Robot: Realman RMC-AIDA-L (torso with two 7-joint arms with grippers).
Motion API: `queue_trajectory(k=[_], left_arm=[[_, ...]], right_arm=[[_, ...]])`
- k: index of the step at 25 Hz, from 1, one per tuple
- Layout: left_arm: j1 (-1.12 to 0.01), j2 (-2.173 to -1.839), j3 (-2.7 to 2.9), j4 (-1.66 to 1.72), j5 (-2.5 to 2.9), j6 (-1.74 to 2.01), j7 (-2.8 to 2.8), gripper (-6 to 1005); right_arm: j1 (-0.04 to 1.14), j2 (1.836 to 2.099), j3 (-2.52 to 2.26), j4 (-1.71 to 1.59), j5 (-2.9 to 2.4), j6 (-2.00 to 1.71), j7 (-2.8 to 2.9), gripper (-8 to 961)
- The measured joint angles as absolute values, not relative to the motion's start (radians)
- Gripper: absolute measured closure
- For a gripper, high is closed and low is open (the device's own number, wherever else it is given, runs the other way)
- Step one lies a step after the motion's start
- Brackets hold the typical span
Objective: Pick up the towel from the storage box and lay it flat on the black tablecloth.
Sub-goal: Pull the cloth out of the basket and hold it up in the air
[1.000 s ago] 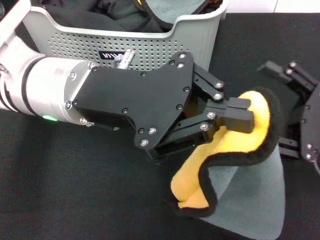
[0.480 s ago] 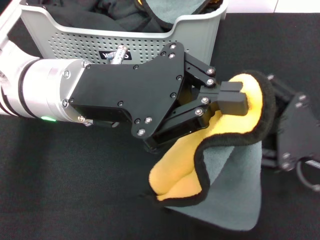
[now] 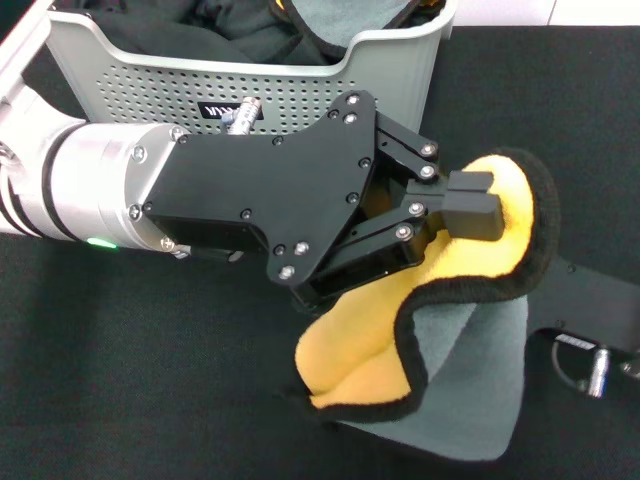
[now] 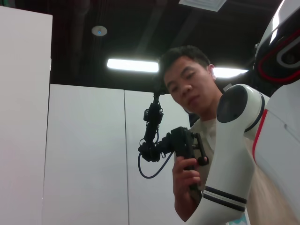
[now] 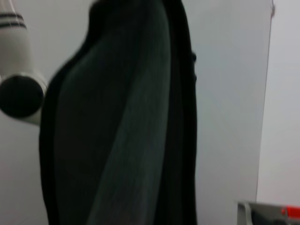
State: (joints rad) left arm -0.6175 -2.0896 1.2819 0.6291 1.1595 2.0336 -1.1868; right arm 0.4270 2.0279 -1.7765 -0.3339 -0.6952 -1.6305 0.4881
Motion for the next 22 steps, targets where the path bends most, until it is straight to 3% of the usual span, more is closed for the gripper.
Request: queue_trajectory(k=[15, 22], left_arm=[[-0.607, -2.089, 1.293, 0.629, 1.152, 2.034, -1.187, 997], [-0.604, -2.089, 1.293, 0.629, 1.151, 2.034, -1.187, 997]], right_arm=[[0.406, 2.028, -1.809, -0.333, -0.695, -1.559, 0.489, 85], [0.406, 2.028, -1.807, -0.324, -0.695, -1.556, 0.489, 226]])
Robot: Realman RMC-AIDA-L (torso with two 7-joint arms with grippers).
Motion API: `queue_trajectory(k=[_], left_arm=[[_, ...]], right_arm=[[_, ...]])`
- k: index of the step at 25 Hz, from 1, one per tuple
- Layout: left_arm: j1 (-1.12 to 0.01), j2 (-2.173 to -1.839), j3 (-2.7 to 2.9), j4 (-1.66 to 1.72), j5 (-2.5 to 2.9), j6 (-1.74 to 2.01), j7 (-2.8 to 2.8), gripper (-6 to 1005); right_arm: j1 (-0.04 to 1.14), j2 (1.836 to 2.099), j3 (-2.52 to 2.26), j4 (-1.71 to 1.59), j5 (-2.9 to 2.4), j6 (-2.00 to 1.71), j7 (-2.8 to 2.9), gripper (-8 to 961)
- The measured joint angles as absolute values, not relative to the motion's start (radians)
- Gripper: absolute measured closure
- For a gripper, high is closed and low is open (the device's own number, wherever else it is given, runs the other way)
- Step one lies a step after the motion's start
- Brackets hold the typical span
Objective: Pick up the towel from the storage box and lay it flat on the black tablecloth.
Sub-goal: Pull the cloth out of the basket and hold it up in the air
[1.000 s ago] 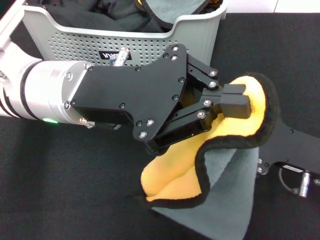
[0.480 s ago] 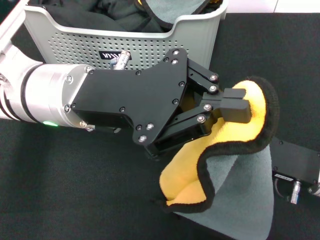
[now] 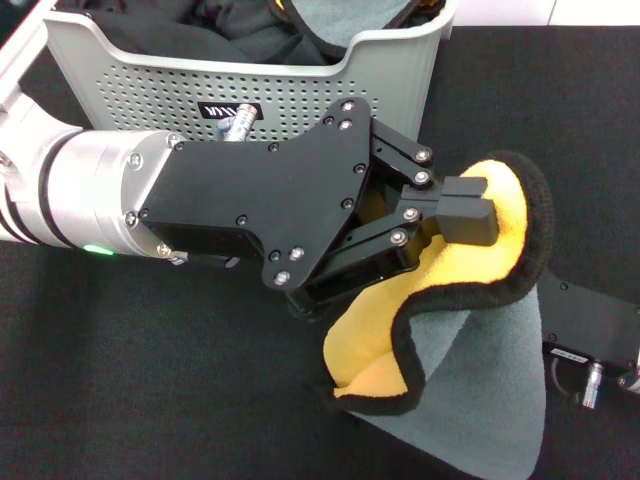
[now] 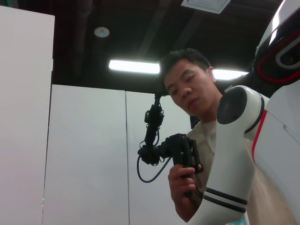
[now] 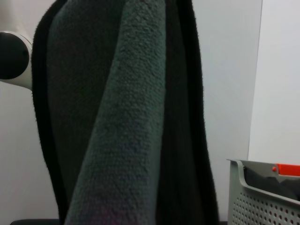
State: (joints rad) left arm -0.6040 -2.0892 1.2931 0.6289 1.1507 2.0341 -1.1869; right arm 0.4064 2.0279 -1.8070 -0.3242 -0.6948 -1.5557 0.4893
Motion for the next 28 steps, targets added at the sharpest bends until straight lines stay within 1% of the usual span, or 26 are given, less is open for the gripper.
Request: queue_trajectory(k=[9, 15, 20, 25, 28], left_arm=[[-0.604, -2.089, 1.293, 0.631, 1.149, 2.034, -1.185, 997], [-0.604, -2.089, 1.293, 0.631, 1.149, 2.034, -1.182, 997], [-0.604, -2.089, 1.293, 0.630, 1.149, 2.034, -1.182, 997], [-0.604, -2.089, 1.293, 0.629, 1.149, 2.033, -1.180, 997], [-0.603, -2.089, 1.293, 0.629, 1.149, 2.032, -1.180, 997]], right_arm=[[0.412, 2.028, -1.805, -0.312, -0.695, -1.521, 0.487, 430], [0.415, 2.028, -1.810, -0.319, -0.695, -1.505, 0.488, 667], [0.414, 2.028, -1.810, -0.321, -0.695, -1.510, 0.487, 737], [0.414, 2.028, -1.810, -0.322, -0.695, -1.526, 0.484, 741], [0.412, 2.028, -1.810, -0.322, -0.695, -1.532, 0.481, 767]])
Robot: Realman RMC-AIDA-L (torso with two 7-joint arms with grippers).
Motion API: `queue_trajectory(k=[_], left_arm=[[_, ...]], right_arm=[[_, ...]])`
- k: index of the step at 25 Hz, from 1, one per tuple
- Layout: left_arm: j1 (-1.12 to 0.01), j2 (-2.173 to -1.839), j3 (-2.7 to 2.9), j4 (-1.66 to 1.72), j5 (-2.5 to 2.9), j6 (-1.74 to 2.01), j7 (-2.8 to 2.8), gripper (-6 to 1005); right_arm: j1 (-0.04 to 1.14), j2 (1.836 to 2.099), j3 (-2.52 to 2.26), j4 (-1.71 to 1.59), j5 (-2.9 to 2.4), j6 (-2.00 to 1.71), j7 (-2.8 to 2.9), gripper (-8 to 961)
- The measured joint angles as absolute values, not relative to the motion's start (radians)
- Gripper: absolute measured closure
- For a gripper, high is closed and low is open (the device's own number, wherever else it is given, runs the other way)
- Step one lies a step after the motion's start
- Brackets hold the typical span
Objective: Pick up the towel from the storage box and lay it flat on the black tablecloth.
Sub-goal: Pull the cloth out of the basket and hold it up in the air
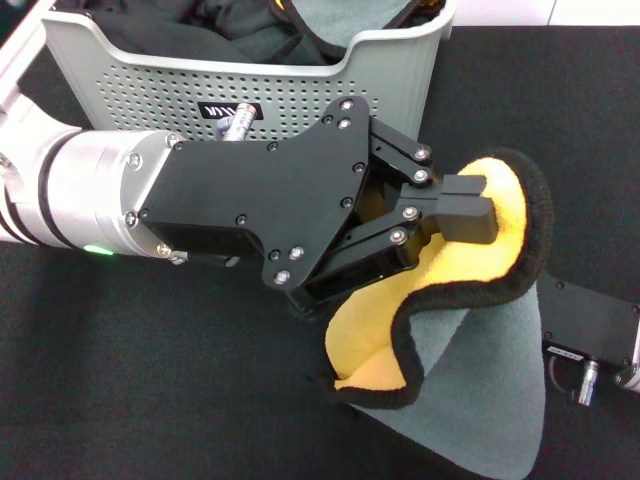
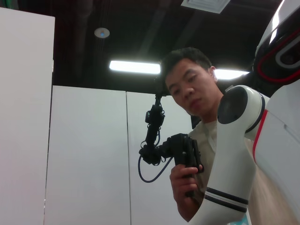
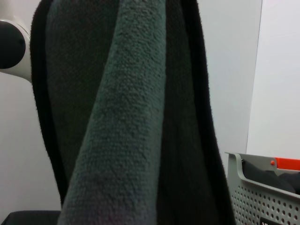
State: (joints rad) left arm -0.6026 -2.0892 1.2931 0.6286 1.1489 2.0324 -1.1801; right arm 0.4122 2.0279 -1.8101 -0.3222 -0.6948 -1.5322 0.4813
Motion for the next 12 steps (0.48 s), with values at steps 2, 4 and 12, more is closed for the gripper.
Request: queue_trajectory(k=[2, 4, 12], left_arm=[[-0.602, -2.089, 1.293, 0.629, 1.149, 2.032, -1.180, 997], [-0.601, -2.089, 1.293, 0.629, 1.149, 2.032, -1.180, 997], [-0.593, -2.089, 1.290, 0.629, 1.149, 2.032, -1.180, 997]], right_arm=[[0.412, 2.028, -1.810, -0.322, -0.695, -1.532, 0.481, 784], [0.411, 2.028, -1.810, -0.322, -0.695, -1.532, 0.481, 801], [0.407, 2.028, -1.810, -0.321, -0.695, -1.533, 0.479, 879]])
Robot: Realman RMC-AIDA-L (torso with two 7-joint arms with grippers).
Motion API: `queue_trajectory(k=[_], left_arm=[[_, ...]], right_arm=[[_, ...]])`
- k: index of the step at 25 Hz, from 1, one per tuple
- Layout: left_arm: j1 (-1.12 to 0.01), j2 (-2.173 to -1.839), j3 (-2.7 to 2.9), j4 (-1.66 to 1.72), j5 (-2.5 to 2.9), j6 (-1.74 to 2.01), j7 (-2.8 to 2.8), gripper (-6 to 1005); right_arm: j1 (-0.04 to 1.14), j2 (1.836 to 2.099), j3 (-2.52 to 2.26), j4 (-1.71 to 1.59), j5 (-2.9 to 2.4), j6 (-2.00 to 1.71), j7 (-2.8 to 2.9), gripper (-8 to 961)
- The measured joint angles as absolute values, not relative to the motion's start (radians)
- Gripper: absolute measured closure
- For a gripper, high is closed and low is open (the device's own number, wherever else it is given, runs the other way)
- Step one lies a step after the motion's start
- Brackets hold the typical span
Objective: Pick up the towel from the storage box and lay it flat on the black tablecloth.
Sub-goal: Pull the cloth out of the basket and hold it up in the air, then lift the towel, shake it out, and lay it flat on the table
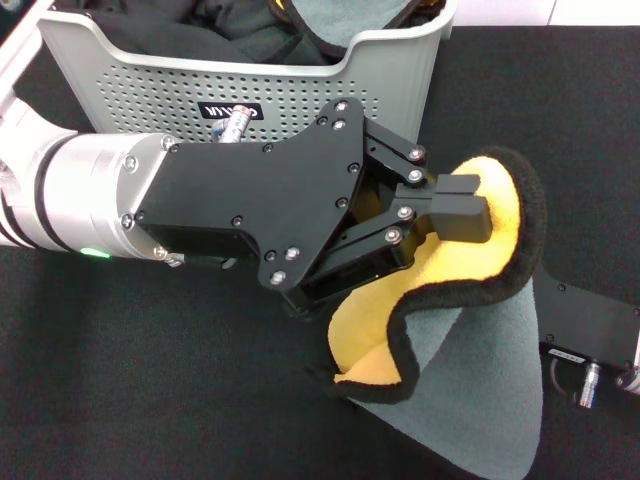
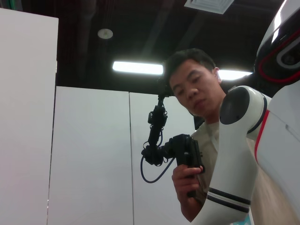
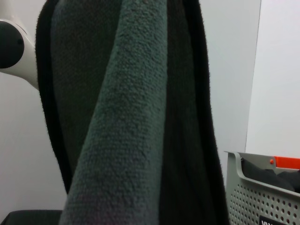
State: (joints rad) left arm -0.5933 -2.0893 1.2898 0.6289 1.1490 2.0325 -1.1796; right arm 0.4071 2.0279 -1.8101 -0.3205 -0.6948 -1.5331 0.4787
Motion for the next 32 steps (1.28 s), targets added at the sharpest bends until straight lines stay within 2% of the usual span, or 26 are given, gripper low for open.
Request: queue_trajectory(k=[5, 14, 19, 22, 27, 32], left_arm=[[-0.582, -2.089, 1.292, 0.629, 1.151, 2.032, -1.179, 997], [-0.553, -2.079, 1.283, 0.394, 1.160, 2.016, -1.012, 997], [-0.468, -2.081, 1.282, 0.336, 1.163, 1.950, -0.913, 997], [-0.406, -2.087, 1.282, 0.334, 1.163, 1.906, -0.854, 997], [-0.386, -2.089, 1.282, 0.313, 1.163, 1.897, -0.800, 997], [-0.393, -2.095, 1.282, 0.265, 1.156, 1.864, -0.733, 995]], right_arm=[[0.407, 2.028, -1.805, -0.321, -0.695, -1.547, 0.479, 944], [0.413, 2.010, -1.660, -0.370, -0.698, -1.672, 0.526, 944], [0.415, 1.998, -1.634, -0.437, -0.701, -1.674, 0.568, 944], [0.411, 1.998, -1.625, -0.472, -0.702, -1.673, 0.569, 944], [0.408, 2.009, -1.575, -0.501, -0.704, -1.672, 0.583, 944], [0.417, 2.004, -1.538, -0.501, -0.705, -1.672, 0.607, 944]])
